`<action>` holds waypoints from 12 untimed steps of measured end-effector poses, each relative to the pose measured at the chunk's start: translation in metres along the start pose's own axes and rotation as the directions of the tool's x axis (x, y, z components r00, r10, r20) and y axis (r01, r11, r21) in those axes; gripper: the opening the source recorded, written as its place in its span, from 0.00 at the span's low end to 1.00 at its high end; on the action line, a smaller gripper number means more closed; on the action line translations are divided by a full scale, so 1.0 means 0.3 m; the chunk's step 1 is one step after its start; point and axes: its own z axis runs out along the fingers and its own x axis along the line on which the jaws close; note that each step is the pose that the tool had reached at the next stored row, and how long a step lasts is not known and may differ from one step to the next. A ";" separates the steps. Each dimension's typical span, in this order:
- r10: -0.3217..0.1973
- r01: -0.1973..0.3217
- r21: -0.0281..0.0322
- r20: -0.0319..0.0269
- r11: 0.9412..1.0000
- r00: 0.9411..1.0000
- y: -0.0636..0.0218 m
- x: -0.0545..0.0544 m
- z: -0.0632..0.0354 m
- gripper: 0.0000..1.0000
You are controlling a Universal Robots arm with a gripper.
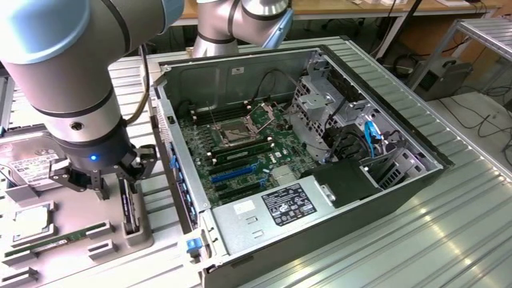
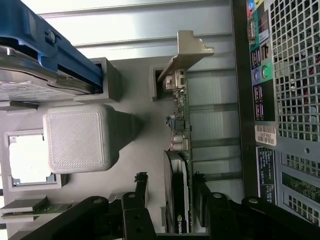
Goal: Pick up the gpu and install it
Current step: 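Pick up the gpu and move the gpu toward the slot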
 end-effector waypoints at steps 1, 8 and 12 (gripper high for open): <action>0.000 0.000 -0.001 0.000 1.000 1.000 0.000 0.000 0.001 0.48; 0.000 0.000 -0.003 0.001 1.000 1.000 0.001 -0.002 0.010 0.48; 0.000 0.000 -0.003 0.001 1.000 1.000 0.001 -0.002 0.011 0.40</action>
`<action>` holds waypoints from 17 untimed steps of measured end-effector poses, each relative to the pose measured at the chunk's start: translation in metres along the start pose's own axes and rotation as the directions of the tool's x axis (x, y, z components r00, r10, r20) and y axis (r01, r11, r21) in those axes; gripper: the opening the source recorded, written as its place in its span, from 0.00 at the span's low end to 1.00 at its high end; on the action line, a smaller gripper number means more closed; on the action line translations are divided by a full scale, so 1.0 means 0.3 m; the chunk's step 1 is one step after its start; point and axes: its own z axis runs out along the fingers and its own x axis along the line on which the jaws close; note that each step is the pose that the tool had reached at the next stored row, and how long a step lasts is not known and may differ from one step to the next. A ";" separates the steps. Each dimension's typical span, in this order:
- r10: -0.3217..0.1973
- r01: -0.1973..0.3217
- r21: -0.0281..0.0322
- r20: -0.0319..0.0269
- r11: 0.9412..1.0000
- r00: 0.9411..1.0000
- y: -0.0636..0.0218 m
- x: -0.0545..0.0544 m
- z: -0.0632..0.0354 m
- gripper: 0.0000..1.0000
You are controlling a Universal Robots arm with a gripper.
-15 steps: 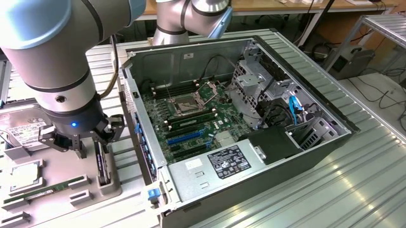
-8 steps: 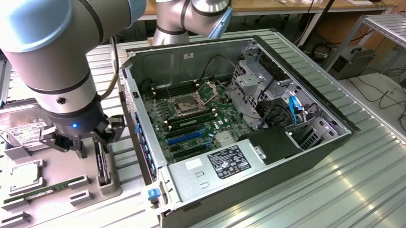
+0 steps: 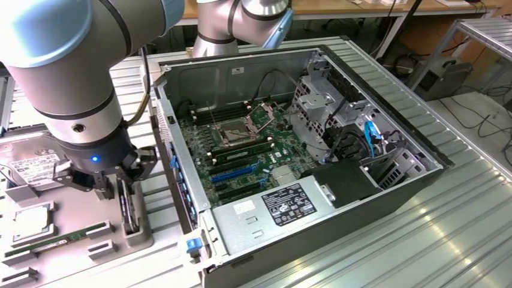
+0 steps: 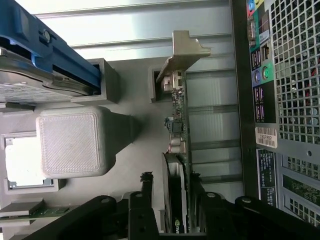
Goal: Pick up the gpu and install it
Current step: 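Pick up the gpu and move the gpu toward the slot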
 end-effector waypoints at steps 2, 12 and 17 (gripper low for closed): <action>0.000 0.000 0.000 0.000 1.000 1.000 0.000 0.000 0.000 0.34; -0.062 0.062 0.000 -0.003 0.998 0.998 0.000 0.000 0.000 0.27; -0.062 0.062 0.000 -0.003 0.998 0.998 0.000 0.000 0.000 0.26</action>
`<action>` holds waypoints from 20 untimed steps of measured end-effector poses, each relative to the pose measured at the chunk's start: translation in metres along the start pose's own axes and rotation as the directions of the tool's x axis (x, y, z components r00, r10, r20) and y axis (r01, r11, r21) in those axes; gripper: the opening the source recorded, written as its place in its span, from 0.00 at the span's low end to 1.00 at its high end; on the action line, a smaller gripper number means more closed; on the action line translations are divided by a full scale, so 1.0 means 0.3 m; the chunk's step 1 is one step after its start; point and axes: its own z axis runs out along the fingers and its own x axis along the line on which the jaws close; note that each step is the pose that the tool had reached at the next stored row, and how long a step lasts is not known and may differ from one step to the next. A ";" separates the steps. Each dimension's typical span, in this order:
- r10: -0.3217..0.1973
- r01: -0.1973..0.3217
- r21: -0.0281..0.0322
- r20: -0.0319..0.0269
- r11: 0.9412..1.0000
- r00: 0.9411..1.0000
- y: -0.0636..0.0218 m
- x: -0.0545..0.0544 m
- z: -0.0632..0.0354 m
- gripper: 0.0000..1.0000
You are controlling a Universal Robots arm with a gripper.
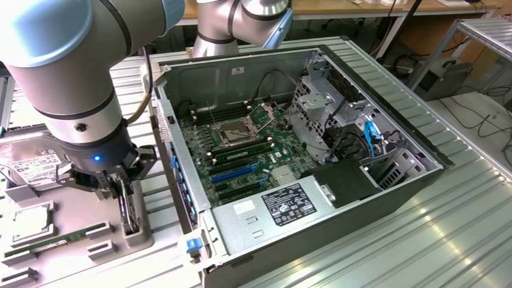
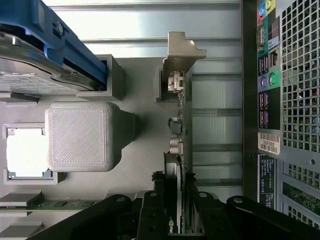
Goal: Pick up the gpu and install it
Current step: 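Pick up the gpu and move the gpu toward the slot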
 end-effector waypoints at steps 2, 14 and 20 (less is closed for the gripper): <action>0.000 0.000 0.000 0.000 1.000 1.000 0.000 0.000 -0.001 0.26; -0.012 0.012 0.000 0.000 1.000 1.000 0.004 0.000 -0.087 0.26; -0.013 0.013 0.000 0.003 1.000 1.000 0.010 0.001 -0.194 0.26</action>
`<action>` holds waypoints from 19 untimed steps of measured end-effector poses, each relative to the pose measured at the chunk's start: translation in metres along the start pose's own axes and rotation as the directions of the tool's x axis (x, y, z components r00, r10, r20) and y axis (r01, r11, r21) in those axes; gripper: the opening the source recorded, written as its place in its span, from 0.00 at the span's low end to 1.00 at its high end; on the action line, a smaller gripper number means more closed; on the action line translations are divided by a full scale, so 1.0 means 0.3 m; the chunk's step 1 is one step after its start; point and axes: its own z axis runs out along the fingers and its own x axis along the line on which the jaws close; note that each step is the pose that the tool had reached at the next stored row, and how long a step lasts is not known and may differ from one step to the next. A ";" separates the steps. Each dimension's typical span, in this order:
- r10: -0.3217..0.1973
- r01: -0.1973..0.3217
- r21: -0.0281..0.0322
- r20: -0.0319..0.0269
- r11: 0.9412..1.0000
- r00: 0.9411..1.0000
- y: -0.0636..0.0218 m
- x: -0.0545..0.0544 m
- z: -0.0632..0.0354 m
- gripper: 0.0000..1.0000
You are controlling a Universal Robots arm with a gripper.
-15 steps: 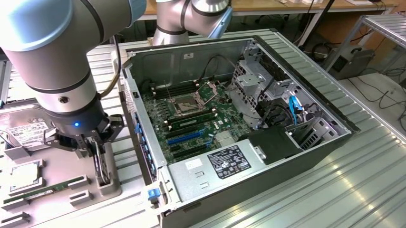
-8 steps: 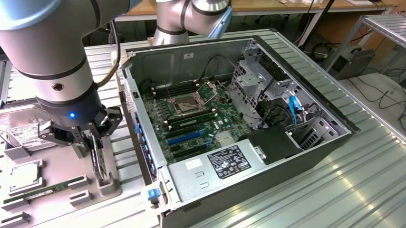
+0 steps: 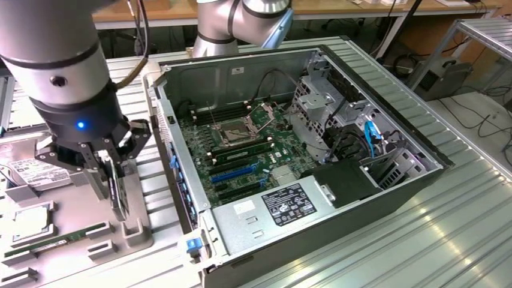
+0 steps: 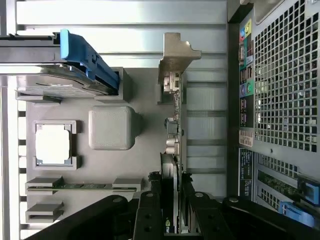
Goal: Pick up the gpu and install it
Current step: 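Pick up the gpu and move the gpu toward the slot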
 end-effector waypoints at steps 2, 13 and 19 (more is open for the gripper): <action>0.000 0.000 0.000 0.001 1.000 1.000 0.002 0.000 -0.044 0.26; 0.000 0.000 0.000 0.001 1.000 1.000 0.008 -0.005 -0.256 0.26; 0.000 0.000 0.000 0.001 1.000 1.000 -0.005 -0.038 -0.353 0.26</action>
